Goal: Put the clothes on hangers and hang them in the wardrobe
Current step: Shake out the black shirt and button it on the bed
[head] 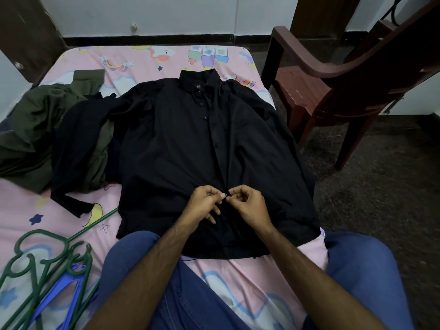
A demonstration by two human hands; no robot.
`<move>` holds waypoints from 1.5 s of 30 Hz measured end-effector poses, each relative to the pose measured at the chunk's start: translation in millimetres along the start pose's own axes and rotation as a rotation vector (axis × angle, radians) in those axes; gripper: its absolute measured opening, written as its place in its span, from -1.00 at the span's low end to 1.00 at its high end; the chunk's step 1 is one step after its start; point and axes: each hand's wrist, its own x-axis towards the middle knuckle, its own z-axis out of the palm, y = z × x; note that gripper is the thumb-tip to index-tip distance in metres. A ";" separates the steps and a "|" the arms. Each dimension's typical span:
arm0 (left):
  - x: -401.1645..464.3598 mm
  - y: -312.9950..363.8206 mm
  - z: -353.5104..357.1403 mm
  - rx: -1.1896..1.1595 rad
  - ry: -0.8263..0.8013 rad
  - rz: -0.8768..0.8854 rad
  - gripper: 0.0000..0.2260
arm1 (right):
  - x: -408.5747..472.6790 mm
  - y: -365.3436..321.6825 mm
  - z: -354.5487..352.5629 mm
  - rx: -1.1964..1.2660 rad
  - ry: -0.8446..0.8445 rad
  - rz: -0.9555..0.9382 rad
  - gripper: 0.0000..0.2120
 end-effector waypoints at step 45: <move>-40.0 -6.6 13.6 1.104 0.060 0.703 -0.69 | -37.1 -9.1 -159.7 -1.251 -0.302 -0.371 -0.44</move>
